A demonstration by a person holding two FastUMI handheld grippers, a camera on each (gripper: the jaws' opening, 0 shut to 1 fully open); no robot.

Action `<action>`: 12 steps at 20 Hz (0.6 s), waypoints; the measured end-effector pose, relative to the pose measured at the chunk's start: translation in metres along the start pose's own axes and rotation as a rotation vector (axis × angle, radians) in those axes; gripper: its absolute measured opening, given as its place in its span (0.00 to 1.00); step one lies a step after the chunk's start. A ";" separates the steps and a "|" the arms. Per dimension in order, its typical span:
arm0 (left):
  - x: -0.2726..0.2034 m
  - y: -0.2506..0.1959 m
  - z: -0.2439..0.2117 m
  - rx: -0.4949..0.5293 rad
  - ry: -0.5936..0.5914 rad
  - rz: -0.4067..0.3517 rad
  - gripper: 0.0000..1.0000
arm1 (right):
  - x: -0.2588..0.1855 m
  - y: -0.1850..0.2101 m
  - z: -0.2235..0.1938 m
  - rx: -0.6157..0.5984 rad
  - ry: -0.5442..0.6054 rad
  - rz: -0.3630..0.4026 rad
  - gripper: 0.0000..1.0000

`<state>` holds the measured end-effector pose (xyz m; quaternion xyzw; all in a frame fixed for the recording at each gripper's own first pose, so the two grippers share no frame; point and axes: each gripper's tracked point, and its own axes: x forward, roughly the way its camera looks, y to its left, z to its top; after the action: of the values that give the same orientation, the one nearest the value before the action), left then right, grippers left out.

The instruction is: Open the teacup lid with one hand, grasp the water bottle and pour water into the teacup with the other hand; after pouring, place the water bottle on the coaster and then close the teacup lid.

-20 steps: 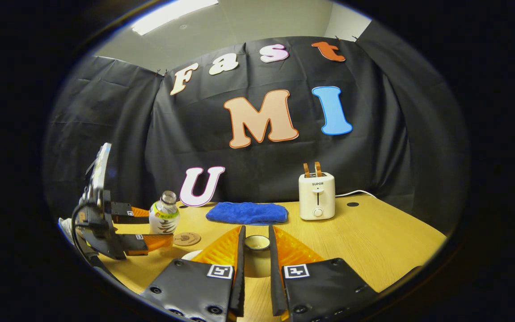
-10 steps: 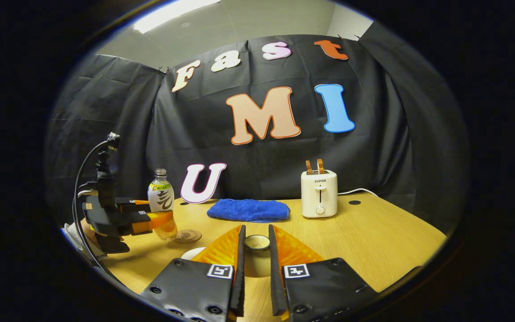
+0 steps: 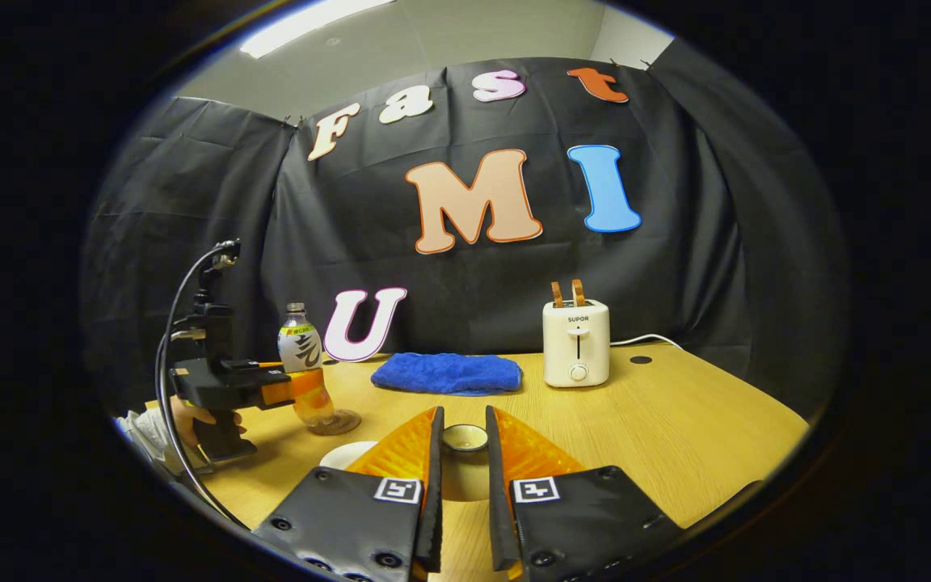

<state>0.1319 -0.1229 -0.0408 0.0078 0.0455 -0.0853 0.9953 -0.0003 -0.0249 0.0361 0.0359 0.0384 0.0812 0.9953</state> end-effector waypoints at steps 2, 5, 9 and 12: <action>0.005 0.000 0.000 -0.014 -0.002 0.005 0.61 | 0.001 -0.001 -0.001 -0.001 0.001 -0.003 0.27; 0.011 -0.002 -0.003 -0.013 0.009 0.001 0.61 | 0.002 -0.003 -0.005 0.001 0.010 -0.005 0.27; 0.017 -0.001 -0.007 -0.021 0.016 0.007 0.63 | 0.002 -0.002 -0.005 -0.002 0.010 -0.002 0.27; 0.019 -0.002 -0.008 -0.028 0.015 0.002 0.63 | 0.003 -0.002 -0.006 0.001 0.014 -0.004 0.27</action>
<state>0.1494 -0.1281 -0.0505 -0.0054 0.0543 -0.0838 0.9950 0.0023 -0.0264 0.0299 0.0356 0.0453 0.0796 0.9952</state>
